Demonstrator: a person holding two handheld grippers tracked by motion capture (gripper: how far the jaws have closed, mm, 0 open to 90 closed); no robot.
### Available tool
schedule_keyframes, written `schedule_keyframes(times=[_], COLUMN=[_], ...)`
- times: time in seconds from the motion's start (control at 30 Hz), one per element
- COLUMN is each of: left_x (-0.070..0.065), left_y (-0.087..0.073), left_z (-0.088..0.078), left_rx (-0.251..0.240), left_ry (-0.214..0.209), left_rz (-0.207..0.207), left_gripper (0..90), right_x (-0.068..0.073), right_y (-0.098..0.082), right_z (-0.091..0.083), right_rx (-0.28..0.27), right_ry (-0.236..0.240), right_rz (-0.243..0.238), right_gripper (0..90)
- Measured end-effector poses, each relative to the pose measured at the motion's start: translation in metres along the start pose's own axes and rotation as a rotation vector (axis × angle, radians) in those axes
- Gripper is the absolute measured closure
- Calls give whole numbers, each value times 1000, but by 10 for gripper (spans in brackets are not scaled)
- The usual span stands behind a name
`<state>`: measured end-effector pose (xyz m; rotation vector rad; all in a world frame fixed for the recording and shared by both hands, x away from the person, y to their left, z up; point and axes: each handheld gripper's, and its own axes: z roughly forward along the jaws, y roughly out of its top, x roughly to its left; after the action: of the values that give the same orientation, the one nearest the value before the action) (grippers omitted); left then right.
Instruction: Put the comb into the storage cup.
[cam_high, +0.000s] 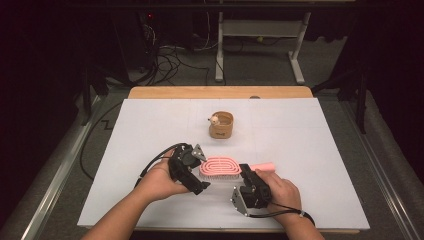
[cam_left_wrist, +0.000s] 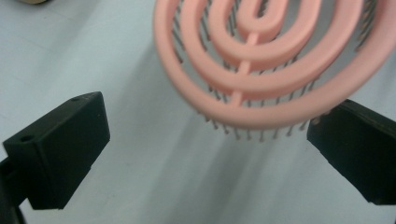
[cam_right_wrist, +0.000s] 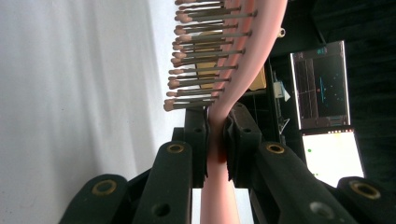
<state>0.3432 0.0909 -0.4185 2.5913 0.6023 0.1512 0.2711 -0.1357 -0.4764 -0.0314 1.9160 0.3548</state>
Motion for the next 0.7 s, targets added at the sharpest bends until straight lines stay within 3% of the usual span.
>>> schedule_keyframes(times=[0.37,0.47,0.7], left_x=[8,11,18], left_y=[-31,-42,-66], left_z=[-1,-2,-3], left_rx=[-130,-191,-298], left_ry=[21,40,67], left_rz=[-84,-124,-208], left_gripper=[1,0,0], right_x=[-3,-5,-12], right_y=[-1,-2,-5], right_z=[-1,-1,-4], right_rx=[-4,-5,-15], right_ry=[10,18,39], right_rz=[50,70,162], right_gripper=[816,816,817])
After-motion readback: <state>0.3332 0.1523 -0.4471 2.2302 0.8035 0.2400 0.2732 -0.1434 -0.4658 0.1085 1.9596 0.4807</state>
